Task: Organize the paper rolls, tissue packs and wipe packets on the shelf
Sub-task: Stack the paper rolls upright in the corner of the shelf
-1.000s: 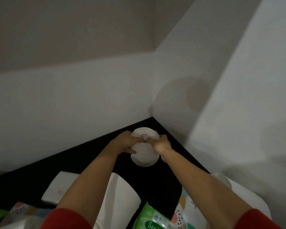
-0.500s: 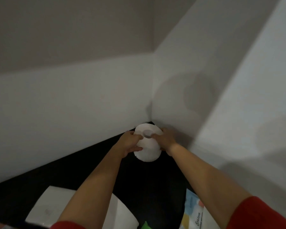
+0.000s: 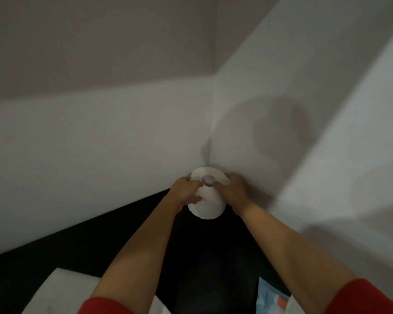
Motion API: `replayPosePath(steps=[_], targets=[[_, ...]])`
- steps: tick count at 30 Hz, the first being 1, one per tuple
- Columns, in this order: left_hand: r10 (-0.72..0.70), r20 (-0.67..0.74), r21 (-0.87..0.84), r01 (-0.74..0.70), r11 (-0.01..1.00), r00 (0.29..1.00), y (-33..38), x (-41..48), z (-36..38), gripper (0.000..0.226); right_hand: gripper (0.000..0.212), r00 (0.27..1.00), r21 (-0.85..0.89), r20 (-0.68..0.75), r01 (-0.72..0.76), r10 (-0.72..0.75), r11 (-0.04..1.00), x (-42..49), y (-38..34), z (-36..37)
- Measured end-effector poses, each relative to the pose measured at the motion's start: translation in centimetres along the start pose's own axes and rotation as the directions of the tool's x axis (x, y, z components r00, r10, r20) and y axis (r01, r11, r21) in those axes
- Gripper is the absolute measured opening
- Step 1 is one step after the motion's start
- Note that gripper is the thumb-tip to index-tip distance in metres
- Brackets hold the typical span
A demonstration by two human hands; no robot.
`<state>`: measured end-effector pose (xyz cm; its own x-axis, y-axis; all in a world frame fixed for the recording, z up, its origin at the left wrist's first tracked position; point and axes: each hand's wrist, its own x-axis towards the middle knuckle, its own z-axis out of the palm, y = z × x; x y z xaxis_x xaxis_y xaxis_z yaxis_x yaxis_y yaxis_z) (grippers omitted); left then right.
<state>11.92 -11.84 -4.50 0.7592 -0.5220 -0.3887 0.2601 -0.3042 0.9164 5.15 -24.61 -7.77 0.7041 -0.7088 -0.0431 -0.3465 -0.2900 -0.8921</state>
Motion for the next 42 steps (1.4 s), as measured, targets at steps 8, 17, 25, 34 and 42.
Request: replayPosePath(steps=[8,17,25,34,42], targets=[[-0.013,0.014,0.047,0.012,0.999,1.000,-0.6,0.5,-0.4,0.045,0.049,1.000,0.047,0.003,-0.009,0.009,0.999,0.7,0.4,0.0],[-0.004,-0.041,0.001,0.004,1.000,0.999,-1.6,0.7,-0.3,0.055,0.037,1.000,0.057,-0.008,0.023,-0.023,0.998,0.3,0.4,-0.1],[-0.010,-0.029,-0.003,0.010,1.000,1.000,-1.1,0.5,-0.4,0.049,0.040,1.000,0.064,-0.005,0.008,-0.008,0.998,0.0,0.2,-0.1],[-0.006,-0.046,0.097,0.011,0.995,0.999,-0.6,0.0,-0.3,0.046,0.047,0.998,0.068,0.056,-0.008,0.005,0.998,0.4,1.2,0.1],[0.071,-0.138,0.381,-0.014,0.924,0.988,0.0,-0.9,-0.5,0.058,0.063,0.996,-0.194,-0.003,0.090,-0.093,0.977,-1.3,-0.3,-0.2]])
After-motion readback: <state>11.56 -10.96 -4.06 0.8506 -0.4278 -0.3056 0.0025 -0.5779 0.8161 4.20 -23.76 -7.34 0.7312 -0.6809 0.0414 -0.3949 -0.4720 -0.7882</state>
